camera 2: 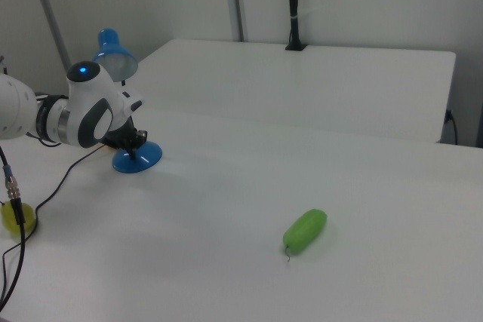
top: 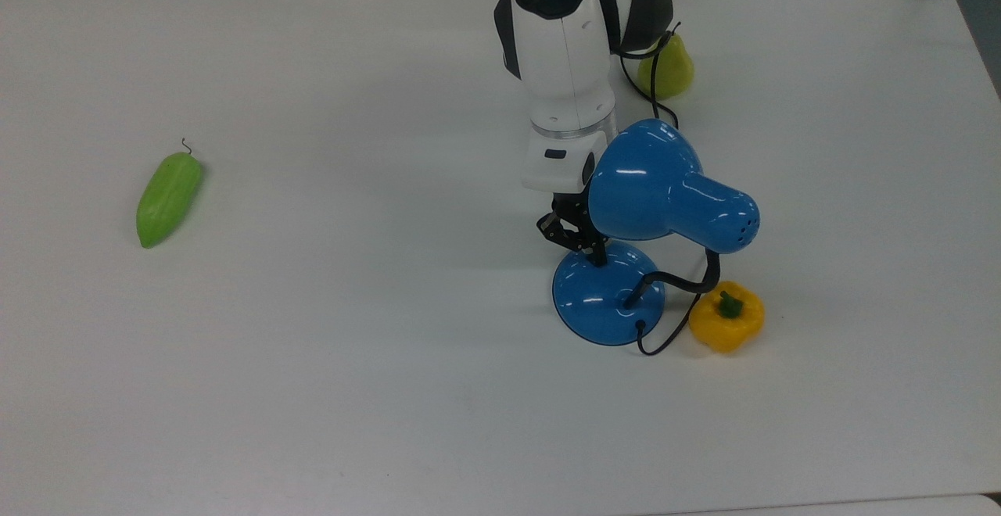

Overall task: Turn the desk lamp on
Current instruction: 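Press down on the lamp base switch with the gripper fingers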

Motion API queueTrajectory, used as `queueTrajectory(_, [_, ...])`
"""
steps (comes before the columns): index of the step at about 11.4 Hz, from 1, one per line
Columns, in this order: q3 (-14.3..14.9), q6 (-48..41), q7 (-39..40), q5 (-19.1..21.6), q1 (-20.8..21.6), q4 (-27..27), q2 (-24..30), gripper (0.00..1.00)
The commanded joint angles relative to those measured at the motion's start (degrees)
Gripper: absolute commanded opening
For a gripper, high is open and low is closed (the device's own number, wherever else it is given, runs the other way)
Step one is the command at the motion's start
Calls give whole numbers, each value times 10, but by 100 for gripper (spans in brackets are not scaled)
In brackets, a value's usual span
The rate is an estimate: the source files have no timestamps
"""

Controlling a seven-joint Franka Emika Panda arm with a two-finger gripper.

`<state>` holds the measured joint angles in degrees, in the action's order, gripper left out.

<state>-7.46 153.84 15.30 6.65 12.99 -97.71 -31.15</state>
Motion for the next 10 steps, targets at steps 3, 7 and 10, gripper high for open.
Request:
queueTrajectory(3, [3, 16, 0, -16, 13, 9, -20, 0])
queueTrajectory(7, [3, 17, 0, -24, 13, 9, -22, 0])
queueTrajectory(10, [3, 8, -6, -22, 7, -3, 13, 0])
